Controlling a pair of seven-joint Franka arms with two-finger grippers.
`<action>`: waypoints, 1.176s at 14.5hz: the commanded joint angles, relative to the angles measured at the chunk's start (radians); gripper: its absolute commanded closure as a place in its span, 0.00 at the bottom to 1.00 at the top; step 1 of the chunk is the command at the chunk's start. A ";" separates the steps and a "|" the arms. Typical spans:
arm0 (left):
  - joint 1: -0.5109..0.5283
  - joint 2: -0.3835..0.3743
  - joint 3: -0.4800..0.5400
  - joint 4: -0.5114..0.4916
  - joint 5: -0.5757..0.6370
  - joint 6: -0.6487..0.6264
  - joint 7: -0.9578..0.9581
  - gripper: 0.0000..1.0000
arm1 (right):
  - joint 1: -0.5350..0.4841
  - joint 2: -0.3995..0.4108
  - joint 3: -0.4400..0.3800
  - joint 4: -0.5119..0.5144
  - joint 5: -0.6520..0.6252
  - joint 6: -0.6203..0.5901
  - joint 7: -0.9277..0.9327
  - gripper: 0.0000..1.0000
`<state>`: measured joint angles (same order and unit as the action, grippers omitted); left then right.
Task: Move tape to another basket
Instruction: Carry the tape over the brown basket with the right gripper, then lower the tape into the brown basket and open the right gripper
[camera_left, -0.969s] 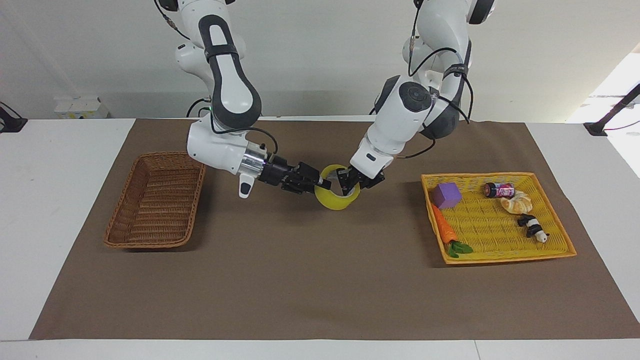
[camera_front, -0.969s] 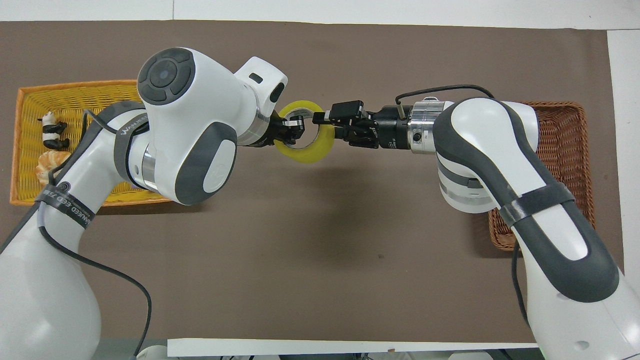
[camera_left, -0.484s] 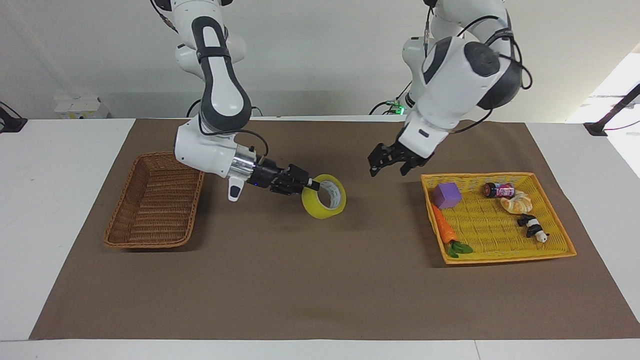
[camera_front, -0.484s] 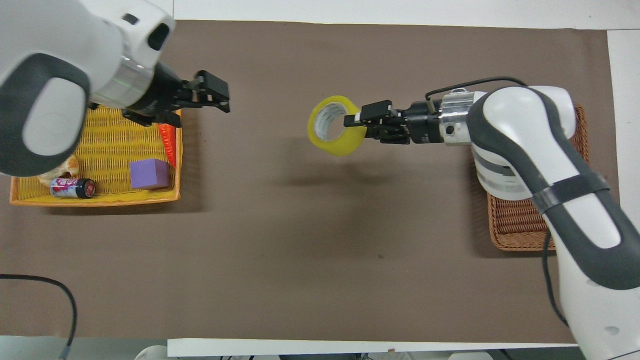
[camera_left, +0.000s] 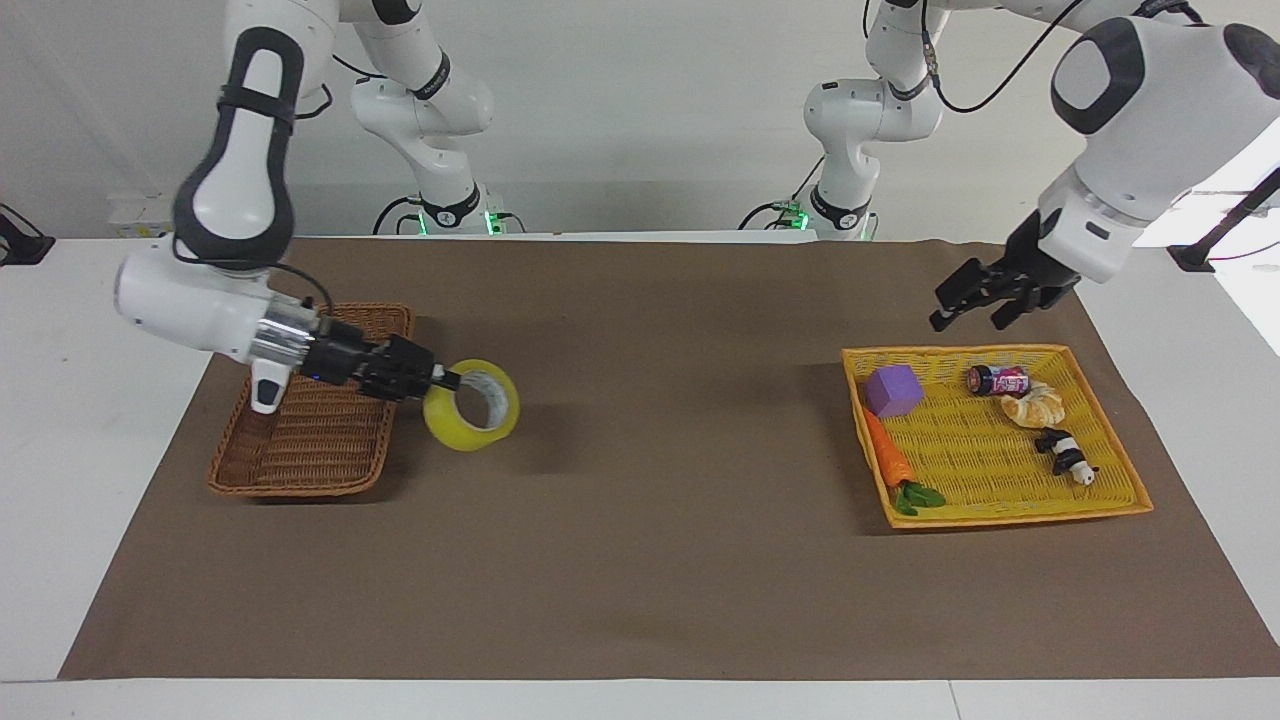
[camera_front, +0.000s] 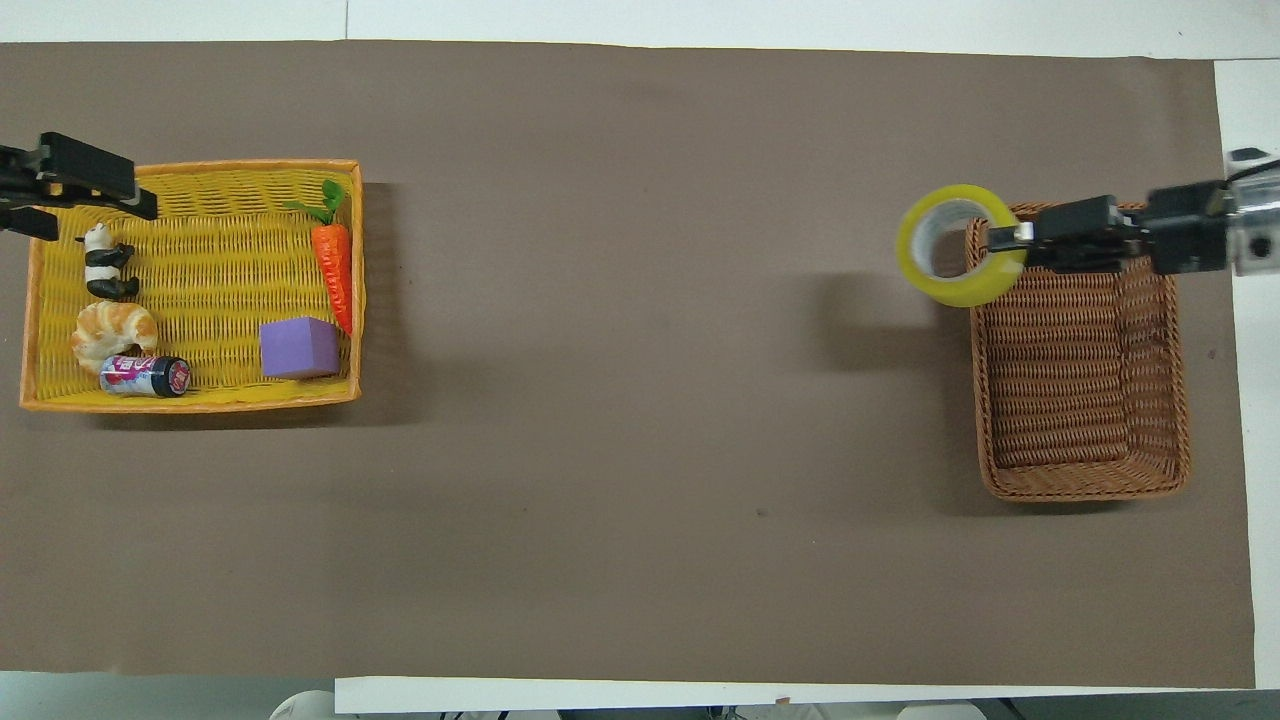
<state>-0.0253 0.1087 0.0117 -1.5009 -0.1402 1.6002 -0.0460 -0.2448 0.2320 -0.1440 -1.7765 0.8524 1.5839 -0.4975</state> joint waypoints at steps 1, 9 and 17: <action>0.053 -0.029 -0.013 -0.039 0.024 0.003 0.018 0.00 | -0.146 0.030 0.015 0.062 -0.081 -0.100 -0.096 1.00; 0.079 -0.081 -0.013 -0.038 0.024 -0.014 0.023 0.00 | -0.173 0.053 0.017 -0.110 -0.105 -0.007 -0.272 1.00; 0.028 -0.155 -0.084 -0.032 0.208 -0.141 0.015 0.00 | -0.160 0.072 0.017 -0.149 -0.171 0.080 -0.348 0.81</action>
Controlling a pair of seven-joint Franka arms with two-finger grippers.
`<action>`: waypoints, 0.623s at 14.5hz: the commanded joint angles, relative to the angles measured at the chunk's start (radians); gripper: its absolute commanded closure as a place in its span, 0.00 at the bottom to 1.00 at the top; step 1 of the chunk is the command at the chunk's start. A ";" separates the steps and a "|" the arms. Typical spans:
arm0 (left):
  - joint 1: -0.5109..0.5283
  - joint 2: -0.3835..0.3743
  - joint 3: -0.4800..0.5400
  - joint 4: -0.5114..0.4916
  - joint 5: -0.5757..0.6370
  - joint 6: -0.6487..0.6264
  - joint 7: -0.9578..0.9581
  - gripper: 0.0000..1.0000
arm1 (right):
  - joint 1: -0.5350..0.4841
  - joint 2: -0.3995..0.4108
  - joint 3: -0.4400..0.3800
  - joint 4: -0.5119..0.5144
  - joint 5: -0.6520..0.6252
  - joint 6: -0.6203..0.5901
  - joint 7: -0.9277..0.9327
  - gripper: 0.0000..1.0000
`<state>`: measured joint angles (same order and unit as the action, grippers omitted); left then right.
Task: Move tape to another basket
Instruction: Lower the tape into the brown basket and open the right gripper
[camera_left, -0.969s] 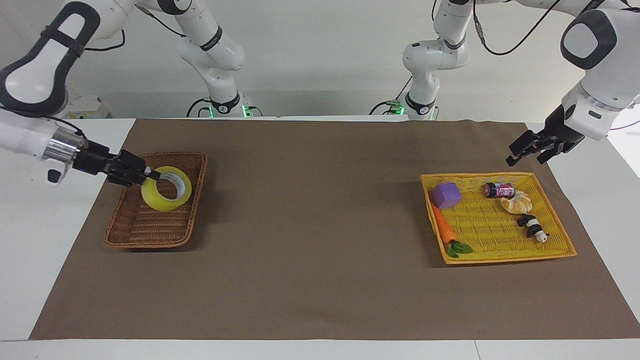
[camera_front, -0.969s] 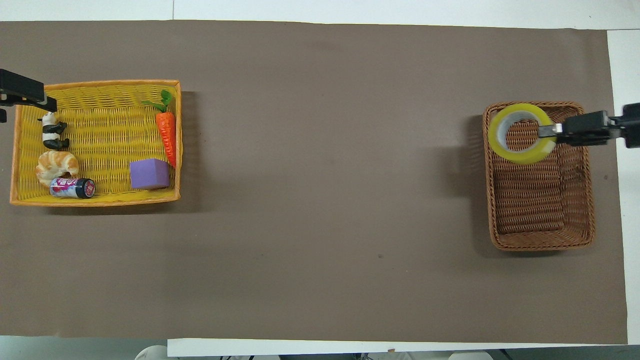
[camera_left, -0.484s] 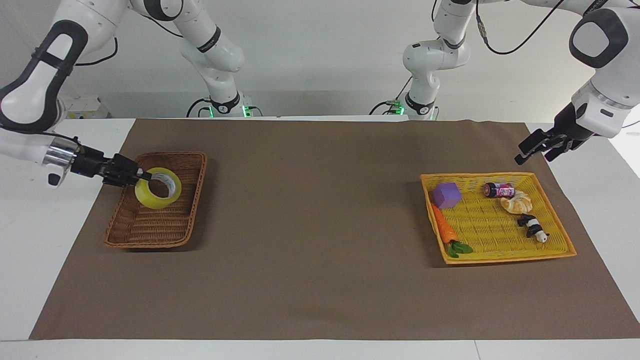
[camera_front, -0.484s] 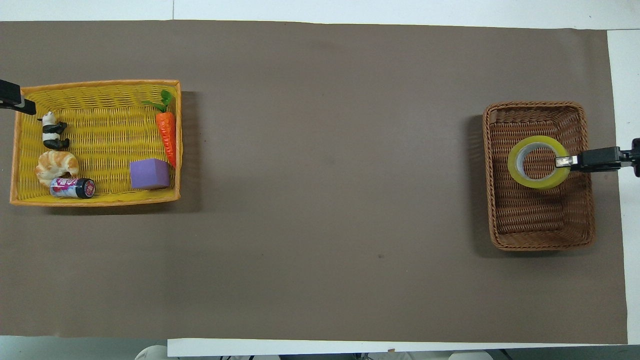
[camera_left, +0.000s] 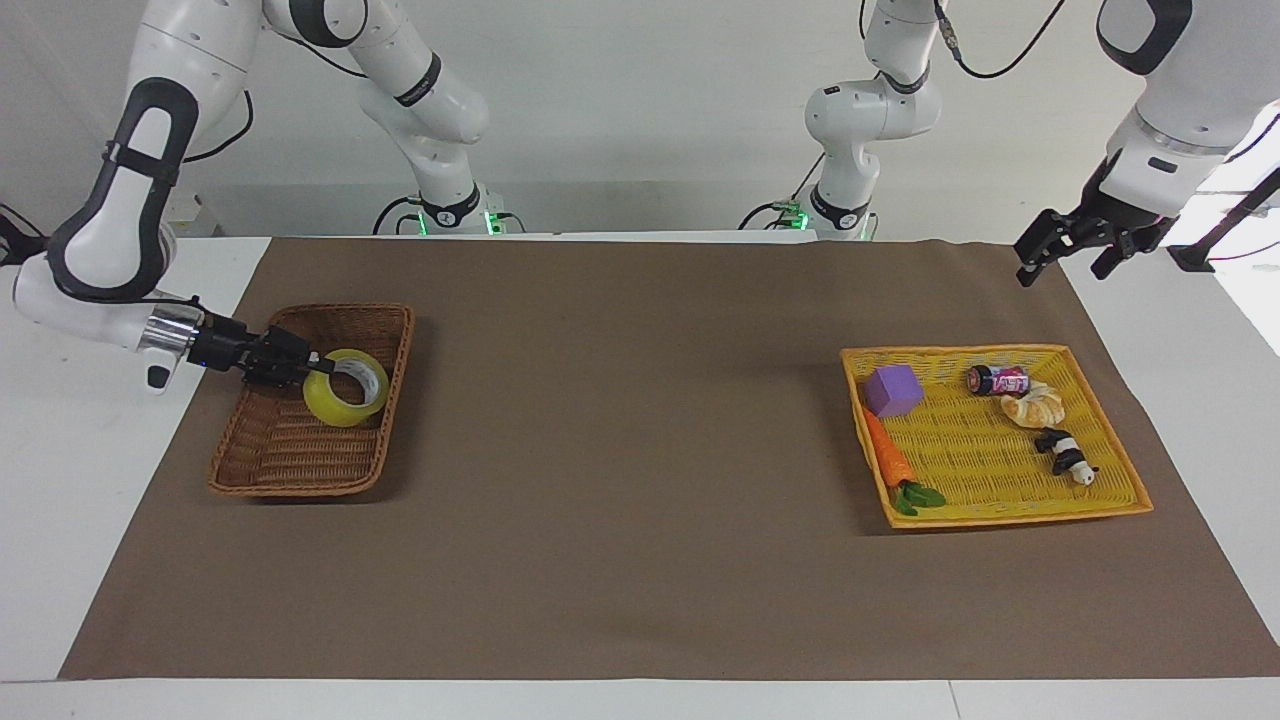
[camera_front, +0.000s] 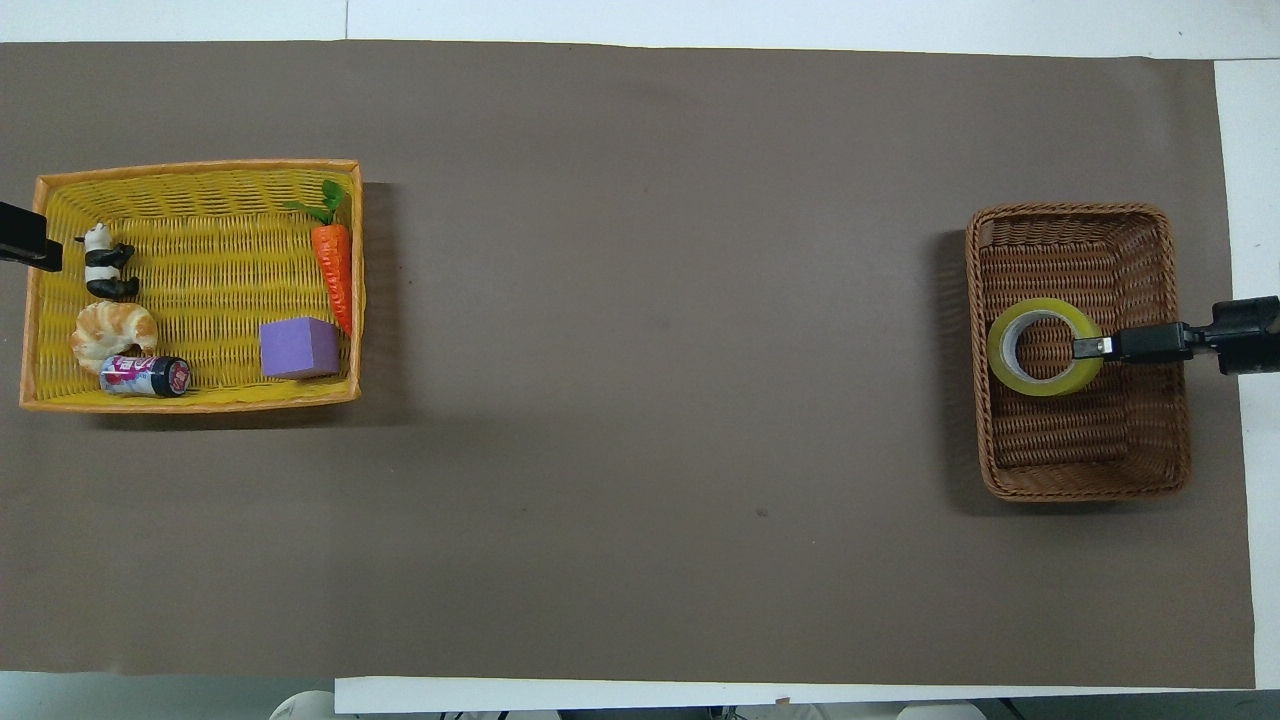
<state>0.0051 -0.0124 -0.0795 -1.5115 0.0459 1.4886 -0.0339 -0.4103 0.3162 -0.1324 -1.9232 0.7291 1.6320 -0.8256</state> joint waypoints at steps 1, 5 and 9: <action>0.000 -0.034 0.007 -0.021 0.020 -0.039 0.005 0.00 | 0.013 -0.012 0.005 -0.002 -0.054 0.037 -0.023 0.76; -0.008 -0.040 0.004 -0.047 0.023 -0.034 0.006 0.00 | 0.024 -0.017 0.005 0.001 -0.057 0.081 -0.021 0.00; 0.012 -0.047 0.011 -0.056 0.022 -0.040 0.003 0.00 | 0.106 -0.063 0.005 0.061 -0.260 0.179 -0.012 0.00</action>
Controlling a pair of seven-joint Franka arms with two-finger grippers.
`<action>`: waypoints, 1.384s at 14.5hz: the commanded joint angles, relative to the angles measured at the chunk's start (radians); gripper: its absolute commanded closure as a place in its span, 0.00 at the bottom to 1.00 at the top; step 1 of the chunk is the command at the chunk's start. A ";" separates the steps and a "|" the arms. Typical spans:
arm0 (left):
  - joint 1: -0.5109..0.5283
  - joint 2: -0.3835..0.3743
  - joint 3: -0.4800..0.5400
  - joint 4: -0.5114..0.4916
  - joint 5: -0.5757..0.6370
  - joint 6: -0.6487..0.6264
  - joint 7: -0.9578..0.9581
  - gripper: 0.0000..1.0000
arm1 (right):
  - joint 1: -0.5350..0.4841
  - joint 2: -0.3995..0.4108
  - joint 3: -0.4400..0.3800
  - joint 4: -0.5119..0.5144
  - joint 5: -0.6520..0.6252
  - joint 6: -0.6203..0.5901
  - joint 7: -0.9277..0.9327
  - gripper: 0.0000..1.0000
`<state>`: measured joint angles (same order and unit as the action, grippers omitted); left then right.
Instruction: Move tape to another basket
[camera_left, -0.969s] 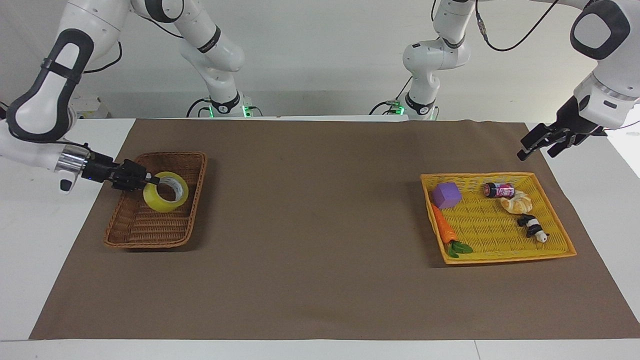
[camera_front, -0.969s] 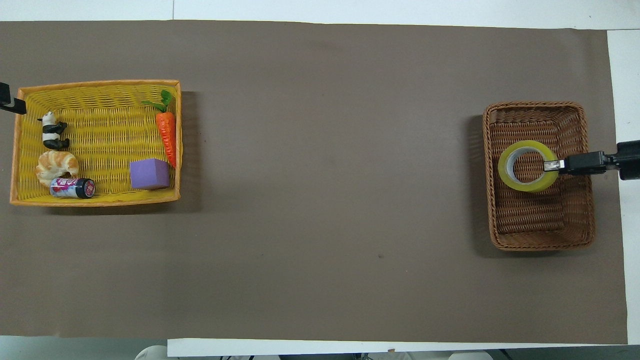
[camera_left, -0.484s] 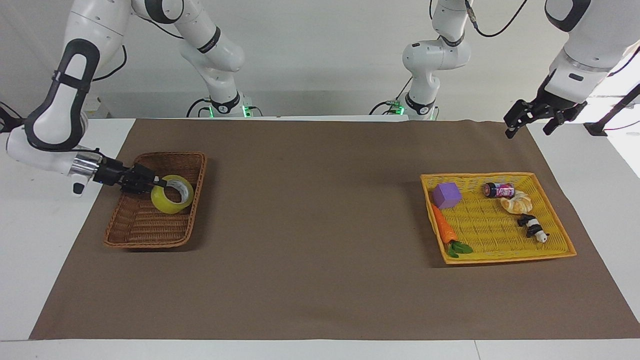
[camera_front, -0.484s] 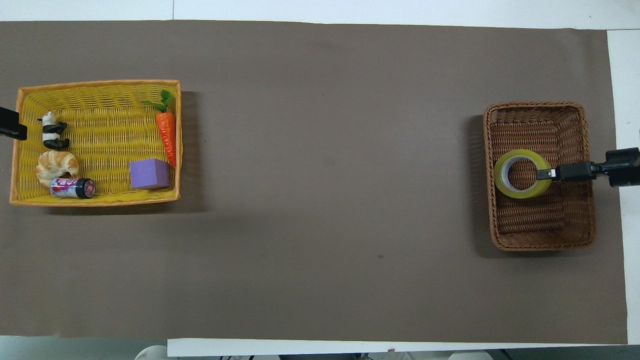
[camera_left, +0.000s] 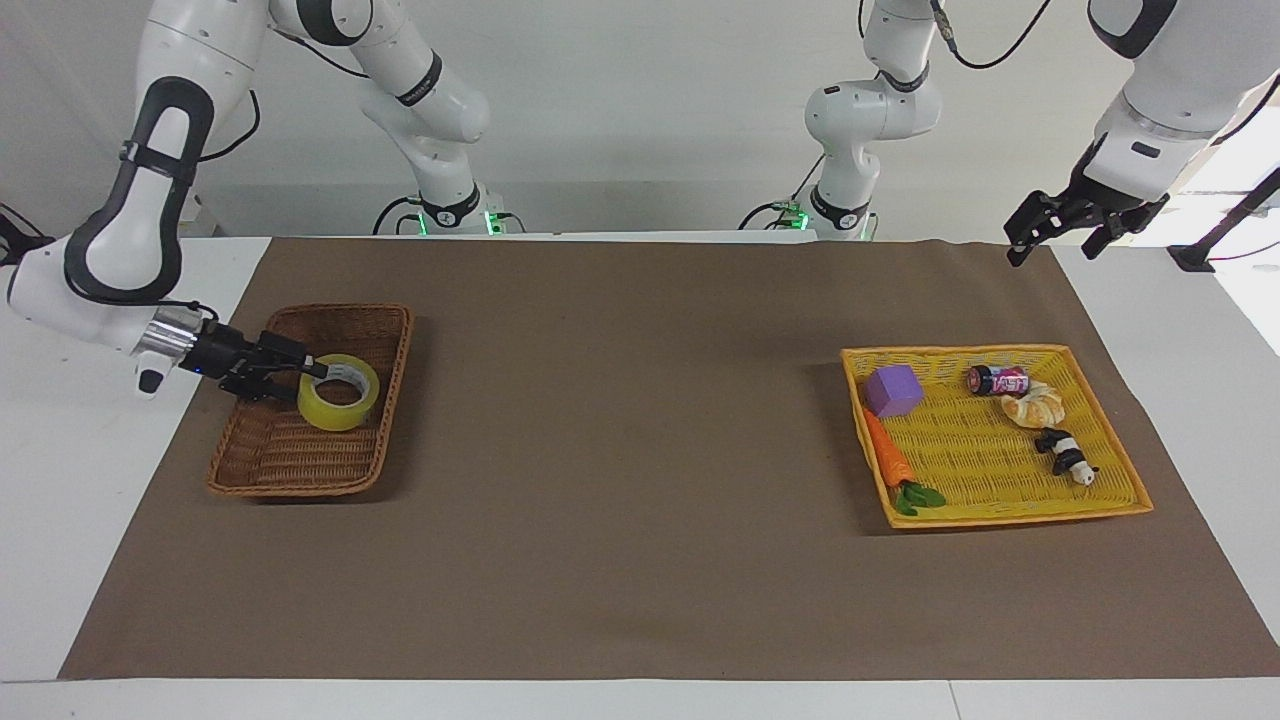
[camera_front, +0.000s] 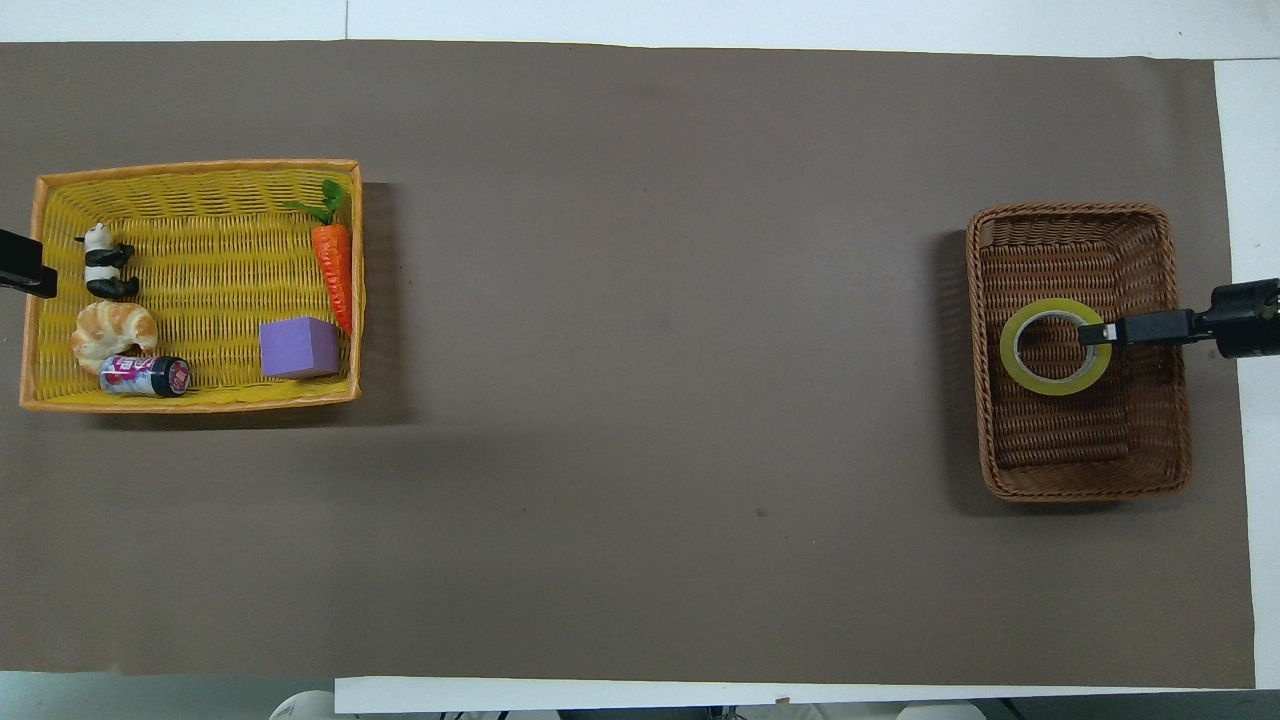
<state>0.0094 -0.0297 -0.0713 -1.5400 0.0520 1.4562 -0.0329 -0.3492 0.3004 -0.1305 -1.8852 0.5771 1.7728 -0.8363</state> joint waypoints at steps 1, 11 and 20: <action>0.007 -0.030 0.002 -0.028 0.015 -0.007 0.002 0.00 | 0.068 -0.075 0.002 0.029 -0.194 0.068 0.000 0.00; 0.007 -0.030 0.002 -0.028 0.015 -0.007 0.002 0.00 | 0.233 -0.259 0.012 0.231 -0.589 -0.209 0.535 0.00; 0.007 -0.030 0.002 -0.028 0.015 -0.007 0.002 0.00 | 0.335 -0.320 0.015 0.268 -0.683 -0.305 0.675 0.00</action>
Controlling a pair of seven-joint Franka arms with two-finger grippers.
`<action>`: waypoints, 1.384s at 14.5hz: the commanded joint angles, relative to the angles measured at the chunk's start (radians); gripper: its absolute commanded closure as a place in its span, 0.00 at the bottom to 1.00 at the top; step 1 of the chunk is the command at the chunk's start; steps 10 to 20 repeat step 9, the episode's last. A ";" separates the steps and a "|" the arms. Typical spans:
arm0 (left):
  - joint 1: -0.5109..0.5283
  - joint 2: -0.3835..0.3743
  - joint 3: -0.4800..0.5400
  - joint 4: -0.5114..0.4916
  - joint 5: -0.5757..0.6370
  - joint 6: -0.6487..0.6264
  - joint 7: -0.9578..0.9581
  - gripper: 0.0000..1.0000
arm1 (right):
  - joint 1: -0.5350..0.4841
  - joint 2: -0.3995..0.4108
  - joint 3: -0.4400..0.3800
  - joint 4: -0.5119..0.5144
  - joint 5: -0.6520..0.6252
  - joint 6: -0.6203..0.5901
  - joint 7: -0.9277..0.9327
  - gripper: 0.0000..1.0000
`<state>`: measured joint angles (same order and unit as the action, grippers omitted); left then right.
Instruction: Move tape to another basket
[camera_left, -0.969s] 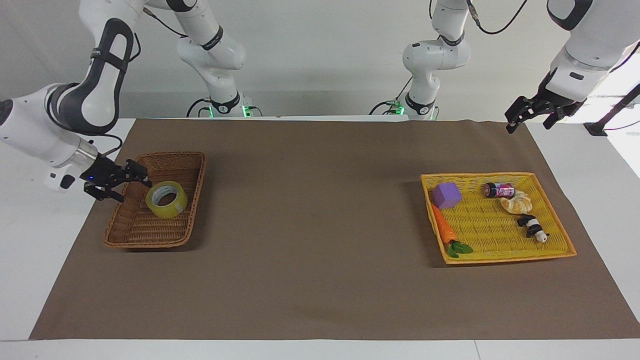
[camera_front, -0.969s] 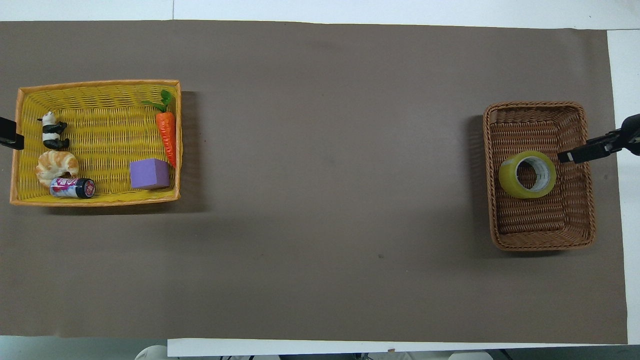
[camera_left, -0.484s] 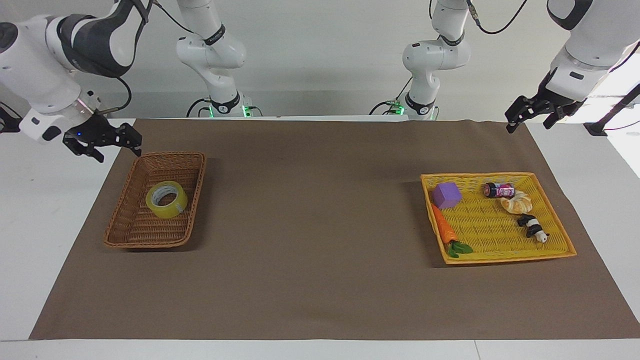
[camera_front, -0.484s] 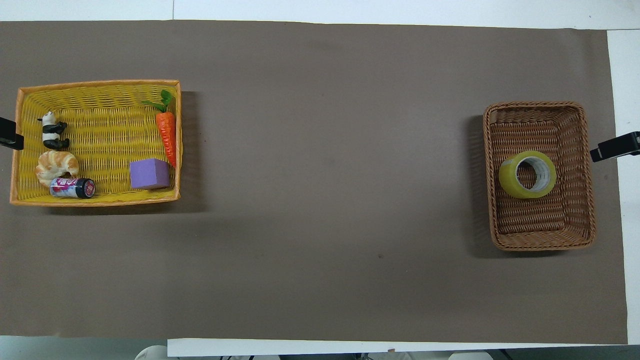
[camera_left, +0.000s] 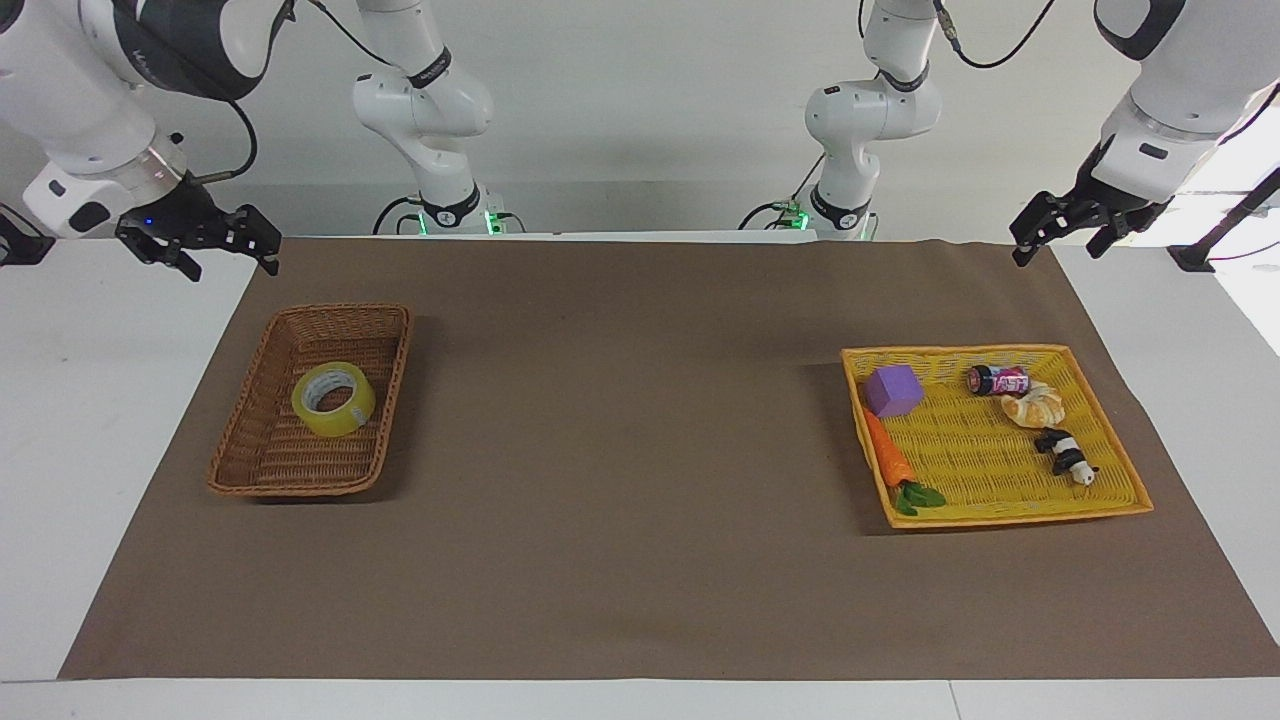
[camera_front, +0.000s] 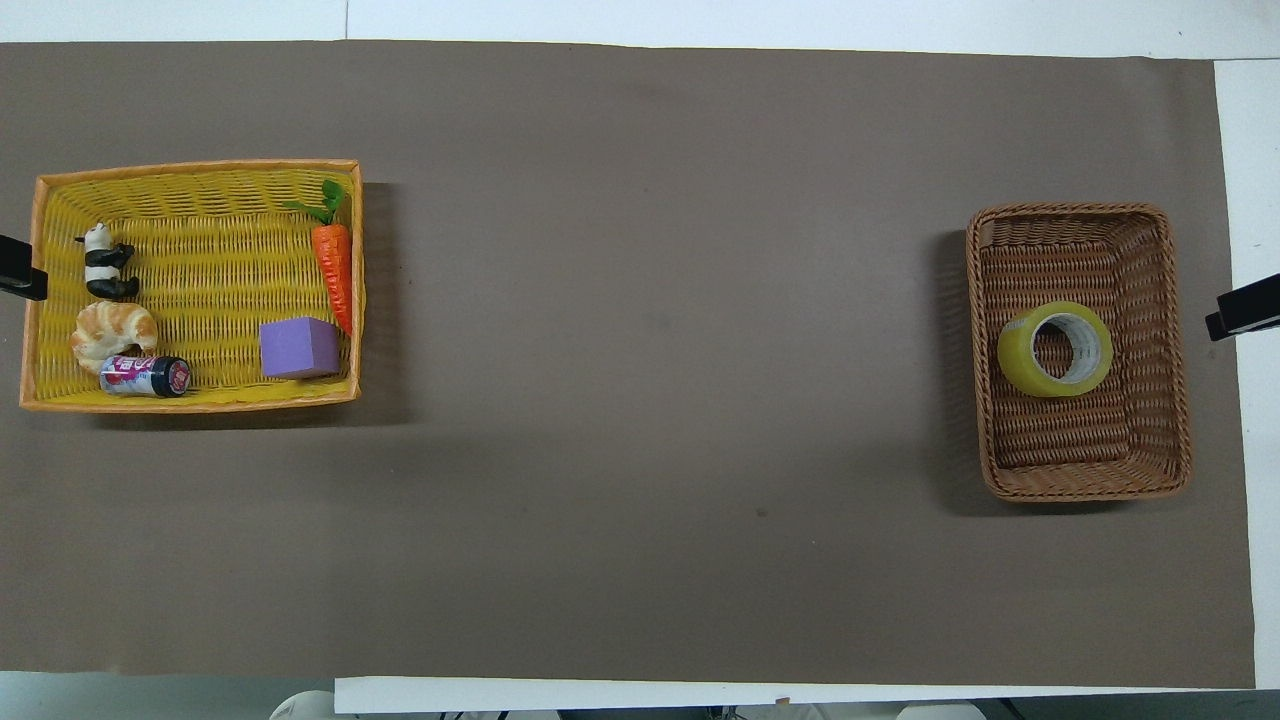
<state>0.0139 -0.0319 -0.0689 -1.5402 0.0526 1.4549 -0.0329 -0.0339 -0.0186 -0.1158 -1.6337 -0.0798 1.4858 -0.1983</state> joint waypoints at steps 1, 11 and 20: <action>0.003 -0.028 0.000 -0.027 0.015 -0.007 0.002 0.00 | 0.031 -0.001 -0.005 0.018 -0.028 -0.019 0.054 0.00; 0.003 -0.028 0.000 -0.027 0.015 -0.005 0.002 0.00 | 0.052 0.003 -0.036 0.025 -0.032 -0.019 0.071 0.00; 0.003 -0.028 0.000 -0.027 0.015 -0.005 0.002 0.00 | 0.052 0.003 -0.036 0.025 -0.032 -0.019 0.071 0.00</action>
